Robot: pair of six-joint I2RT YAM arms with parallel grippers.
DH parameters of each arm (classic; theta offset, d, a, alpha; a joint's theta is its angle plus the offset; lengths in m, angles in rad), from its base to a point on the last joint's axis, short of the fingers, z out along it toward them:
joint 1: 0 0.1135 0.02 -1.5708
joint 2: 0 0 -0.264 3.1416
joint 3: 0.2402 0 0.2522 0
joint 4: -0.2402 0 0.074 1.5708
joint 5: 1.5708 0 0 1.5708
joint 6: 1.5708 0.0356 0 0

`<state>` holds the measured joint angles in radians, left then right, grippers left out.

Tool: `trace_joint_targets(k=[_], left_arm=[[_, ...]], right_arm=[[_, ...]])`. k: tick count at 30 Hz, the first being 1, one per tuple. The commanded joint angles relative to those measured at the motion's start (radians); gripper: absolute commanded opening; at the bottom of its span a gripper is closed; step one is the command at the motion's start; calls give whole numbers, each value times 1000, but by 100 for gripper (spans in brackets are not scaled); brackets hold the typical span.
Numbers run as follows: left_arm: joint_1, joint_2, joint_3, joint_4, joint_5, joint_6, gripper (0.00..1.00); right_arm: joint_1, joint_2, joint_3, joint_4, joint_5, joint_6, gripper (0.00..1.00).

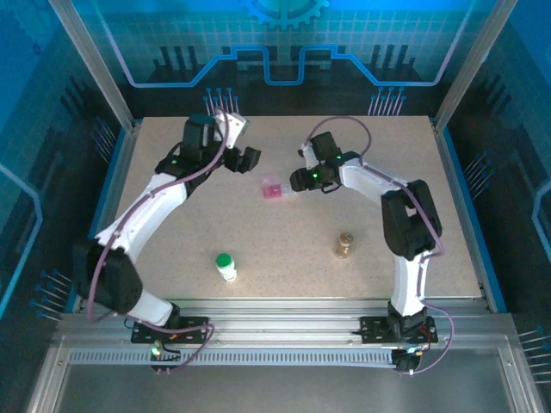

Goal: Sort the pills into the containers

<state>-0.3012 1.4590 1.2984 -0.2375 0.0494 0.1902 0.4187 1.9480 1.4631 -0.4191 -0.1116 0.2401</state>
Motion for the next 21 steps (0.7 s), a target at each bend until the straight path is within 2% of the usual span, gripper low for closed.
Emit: trace_joint_targets(k=[1, 3, 6, 8, 11, 16, 21], left_arm=[[2, -85, -28, -76, -150, -238, 90], [4, -132, -22, -151, -139, -330, 90], [4, -217, -54, -228, -61, -422, 90], [4, -296, -91, -262, -13, -443, 90], [5, -417, -142, -307, 9, -438, 90], [8, -621, -280, -269, 41, -361, 94], [7, -763, -432, -154, -20, -330, 94]], right_arm=[[25, -113, -48, -22, 64, 22, 57], [37, -179, -95, -38, 123, 33, 58], [63, -296, -173, -88, 248, 34, 62], [94, -377, -223, -145, 382, 1, 67], [120, -479, -285, -230, 501, -12, 73], [129, -620, -405, -336, 538, 32, 77], [129, -638, -491, -383, 459, 102, 79]])
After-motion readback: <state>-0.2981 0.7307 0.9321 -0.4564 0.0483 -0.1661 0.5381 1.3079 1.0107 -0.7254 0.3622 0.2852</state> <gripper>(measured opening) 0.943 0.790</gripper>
